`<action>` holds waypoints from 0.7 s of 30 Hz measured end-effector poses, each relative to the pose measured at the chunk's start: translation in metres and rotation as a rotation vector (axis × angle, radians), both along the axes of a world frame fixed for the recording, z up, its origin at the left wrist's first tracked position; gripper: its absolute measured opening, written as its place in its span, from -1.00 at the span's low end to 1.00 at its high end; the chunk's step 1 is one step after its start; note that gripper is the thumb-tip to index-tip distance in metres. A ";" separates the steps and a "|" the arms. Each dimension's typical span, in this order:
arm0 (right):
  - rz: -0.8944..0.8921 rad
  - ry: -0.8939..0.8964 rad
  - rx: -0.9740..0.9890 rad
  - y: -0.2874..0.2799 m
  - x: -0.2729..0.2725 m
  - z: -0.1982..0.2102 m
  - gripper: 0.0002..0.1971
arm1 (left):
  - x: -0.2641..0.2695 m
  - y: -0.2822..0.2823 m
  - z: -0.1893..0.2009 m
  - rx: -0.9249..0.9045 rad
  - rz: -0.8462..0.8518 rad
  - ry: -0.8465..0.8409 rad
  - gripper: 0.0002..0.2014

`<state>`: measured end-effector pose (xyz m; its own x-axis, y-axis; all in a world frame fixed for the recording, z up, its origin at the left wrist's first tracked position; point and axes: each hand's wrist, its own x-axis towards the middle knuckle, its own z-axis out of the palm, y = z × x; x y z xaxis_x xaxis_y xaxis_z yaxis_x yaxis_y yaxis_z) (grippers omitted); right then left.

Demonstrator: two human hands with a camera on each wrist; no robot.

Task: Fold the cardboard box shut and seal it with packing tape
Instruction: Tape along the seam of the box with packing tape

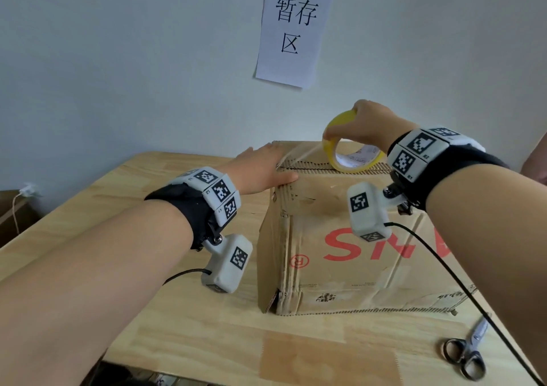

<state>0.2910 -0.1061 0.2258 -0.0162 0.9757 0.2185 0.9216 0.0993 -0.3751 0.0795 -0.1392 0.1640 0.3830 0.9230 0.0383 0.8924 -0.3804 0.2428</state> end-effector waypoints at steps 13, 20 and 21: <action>0.025 -0.118 0.050 0.001 -0.006 -0.007 -0.46 | 0.047 -0.010 0.009 -0.115 0.087 0.484 -0.22; -0.003 -0.212 0.069 -0.004 -0.011 -0.007 -0.47 | 0.029 -0.009 0.013 -0.136 -0.015 0.419 -0.25; -0.001 -0.201 0.060 -0.003 -0.010 -0.007 -0.47 | 0.019 -0.008 0.016 -0.130 -0.046 0.414 -0.27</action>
